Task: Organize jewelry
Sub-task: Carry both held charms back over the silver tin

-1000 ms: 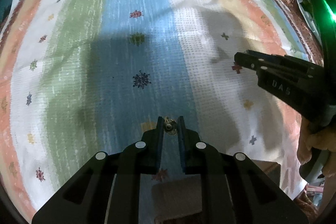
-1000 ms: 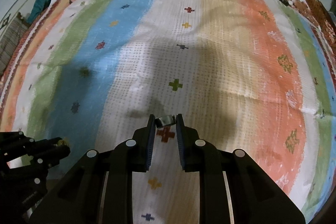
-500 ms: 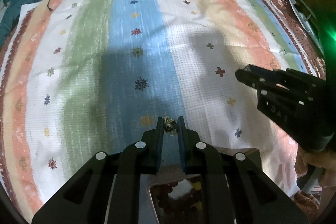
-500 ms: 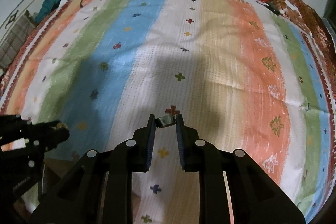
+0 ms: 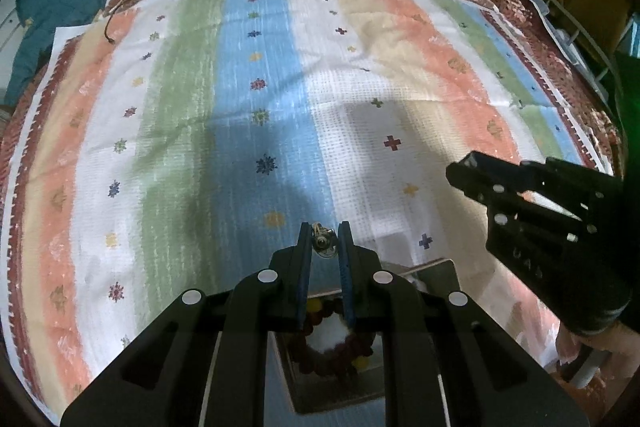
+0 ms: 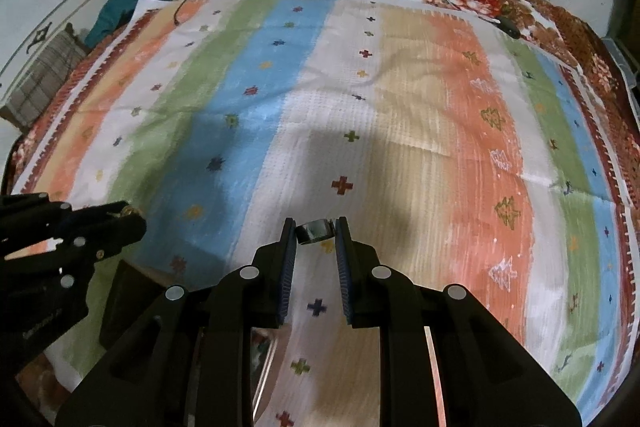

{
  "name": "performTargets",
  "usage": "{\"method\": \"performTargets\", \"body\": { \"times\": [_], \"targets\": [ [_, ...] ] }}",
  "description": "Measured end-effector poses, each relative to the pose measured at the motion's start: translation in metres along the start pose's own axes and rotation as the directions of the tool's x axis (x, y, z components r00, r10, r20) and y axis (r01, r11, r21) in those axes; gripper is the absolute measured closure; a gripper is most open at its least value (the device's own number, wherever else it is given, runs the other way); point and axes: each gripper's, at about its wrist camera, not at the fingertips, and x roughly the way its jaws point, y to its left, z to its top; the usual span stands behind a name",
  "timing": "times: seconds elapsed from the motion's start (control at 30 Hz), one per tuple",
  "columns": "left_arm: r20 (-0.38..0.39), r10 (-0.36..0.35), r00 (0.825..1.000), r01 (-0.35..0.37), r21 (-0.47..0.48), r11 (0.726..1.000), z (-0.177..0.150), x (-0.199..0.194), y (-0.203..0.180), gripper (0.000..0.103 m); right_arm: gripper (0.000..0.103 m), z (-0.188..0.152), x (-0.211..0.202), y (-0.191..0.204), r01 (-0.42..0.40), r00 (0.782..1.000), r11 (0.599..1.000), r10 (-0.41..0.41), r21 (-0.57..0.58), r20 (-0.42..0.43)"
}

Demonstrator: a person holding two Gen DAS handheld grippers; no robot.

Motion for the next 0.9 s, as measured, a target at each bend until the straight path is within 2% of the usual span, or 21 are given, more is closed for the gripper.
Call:
{"method": "performTargets", "body": {
  "times": [0.9],
  "targets": [
    [0.113, -0.021, 0.993, 0.019, 0.018, 1.0, -0.041, -0.065, -0.017, 0.09, 0.082, -0.048, -0.059, 0.04, -0.073, 0.996, 0.996, 0.076, -0.043, 0.056]
  ]
}}
